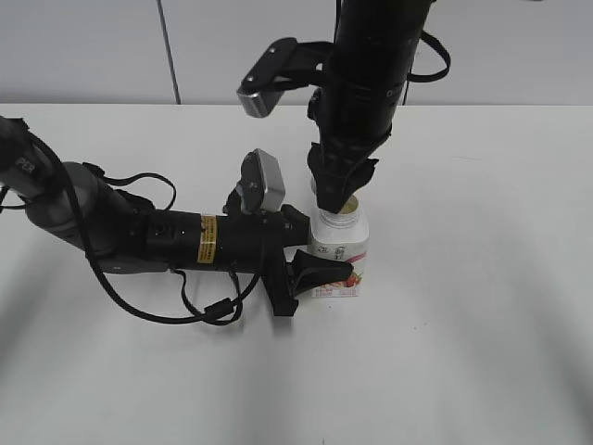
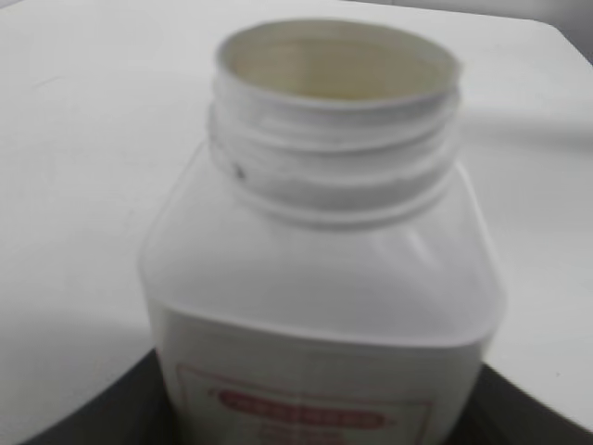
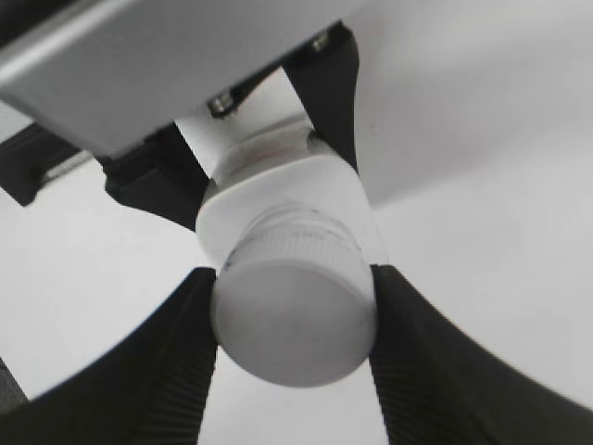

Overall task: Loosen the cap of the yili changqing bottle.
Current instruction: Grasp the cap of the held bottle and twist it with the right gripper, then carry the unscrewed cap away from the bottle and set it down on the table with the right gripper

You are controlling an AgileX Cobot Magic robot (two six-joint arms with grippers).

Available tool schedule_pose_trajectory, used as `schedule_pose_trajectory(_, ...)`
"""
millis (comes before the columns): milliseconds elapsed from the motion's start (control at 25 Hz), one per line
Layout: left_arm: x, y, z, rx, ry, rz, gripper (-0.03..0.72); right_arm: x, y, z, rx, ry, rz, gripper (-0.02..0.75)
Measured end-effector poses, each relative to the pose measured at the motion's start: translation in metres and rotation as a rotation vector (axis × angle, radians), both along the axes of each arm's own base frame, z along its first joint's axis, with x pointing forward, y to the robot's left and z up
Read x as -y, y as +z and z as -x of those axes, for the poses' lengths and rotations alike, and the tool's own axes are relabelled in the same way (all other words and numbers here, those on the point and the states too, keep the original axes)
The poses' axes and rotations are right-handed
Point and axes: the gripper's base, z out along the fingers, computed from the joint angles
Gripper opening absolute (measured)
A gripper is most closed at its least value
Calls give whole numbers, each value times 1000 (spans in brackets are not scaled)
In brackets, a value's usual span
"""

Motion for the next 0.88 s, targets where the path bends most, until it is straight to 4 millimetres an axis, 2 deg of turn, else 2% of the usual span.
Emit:
schedule_pose_trajectory(240,0,0,0,0,0,-1,385,-5,23,-2,39,-35,-70,391)
schedule_pose_trajectory(480,0,0,0,-1,1,-1,385,2,33,-5,24,-280,-92,389)
schedule_pose_trajectory(680,0,0,0,-1,1,-1,385,20,33,-16,8,-622,-90,389)
schedule_pose_trajectory(880,0,0,0,-1,1,-1,385,46,42,-26,16,-768,-106,389)
